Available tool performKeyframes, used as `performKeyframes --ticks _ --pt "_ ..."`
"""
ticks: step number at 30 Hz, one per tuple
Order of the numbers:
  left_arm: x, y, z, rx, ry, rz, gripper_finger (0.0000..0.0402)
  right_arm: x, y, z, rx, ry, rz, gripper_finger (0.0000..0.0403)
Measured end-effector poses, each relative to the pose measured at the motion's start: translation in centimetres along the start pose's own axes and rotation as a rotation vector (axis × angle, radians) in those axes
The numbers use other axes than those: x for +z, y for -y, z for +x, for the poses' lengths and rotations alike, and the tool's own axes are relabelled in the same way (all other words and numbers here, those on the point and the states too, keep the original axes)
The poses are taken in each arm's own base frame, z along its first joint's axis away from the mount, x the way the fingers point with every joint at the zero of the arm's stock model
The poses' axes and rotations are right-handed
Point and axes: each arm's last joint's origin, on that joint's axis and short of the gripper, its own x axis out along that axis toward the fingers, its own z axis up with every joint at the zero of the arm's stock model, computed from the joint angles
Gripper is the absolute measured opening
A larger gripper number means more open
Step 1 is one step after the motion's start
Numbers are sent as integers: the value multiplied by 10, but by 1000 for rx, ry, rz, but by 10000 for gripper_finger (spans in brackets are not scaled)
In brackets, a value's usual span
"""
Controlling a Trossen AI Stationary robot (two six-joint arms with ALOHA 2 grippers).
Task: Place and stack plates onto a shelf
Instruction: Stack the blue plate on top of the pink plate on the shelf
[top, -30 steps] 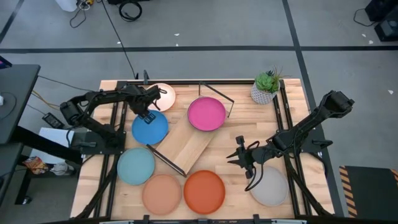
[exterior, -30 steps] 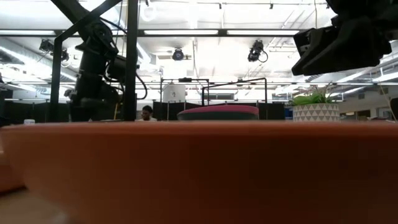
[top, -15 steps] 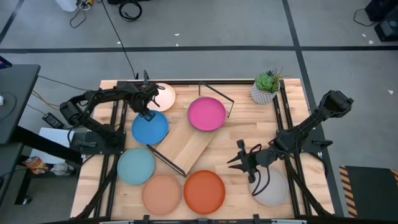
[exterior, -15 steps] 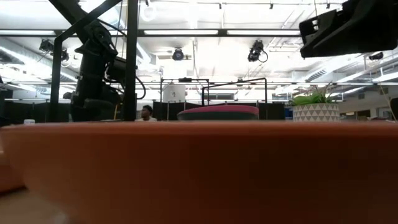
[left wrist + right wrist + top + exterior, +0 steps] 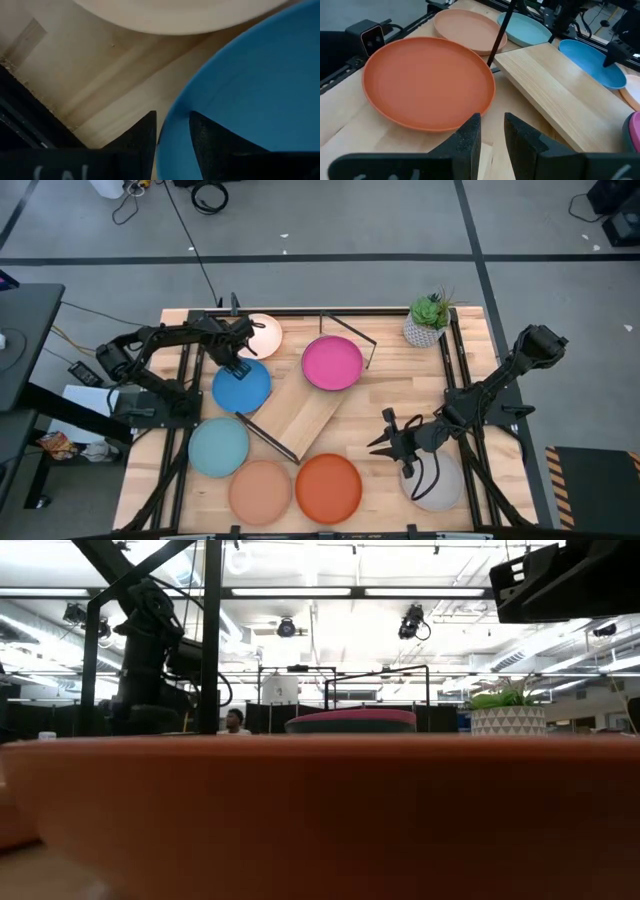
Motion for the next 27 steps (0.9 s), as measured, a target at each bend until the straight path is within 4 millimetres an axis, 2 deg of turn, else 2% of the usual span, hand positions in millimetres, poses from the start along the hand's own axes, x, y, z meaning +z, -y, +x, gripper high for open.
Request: performKeyframes --ticks 3,10,15,22,27 --pt "0 0 0 1 0 1 101 0 0 0 0 0 -1 91" --pt "-1 0 -2 -9 -8 14 18 0 0 0 4 0 1 91" --pt "2 0 -9 -37 -27 49 14 0 0 0 17 1 1 91" --pt "11 -6 -51 -5 -119 65 12 0 0 0 16 1 1 91" --pt "28 -11 -94 26 -31 48 12 0 0 0 2 -2 6 91"
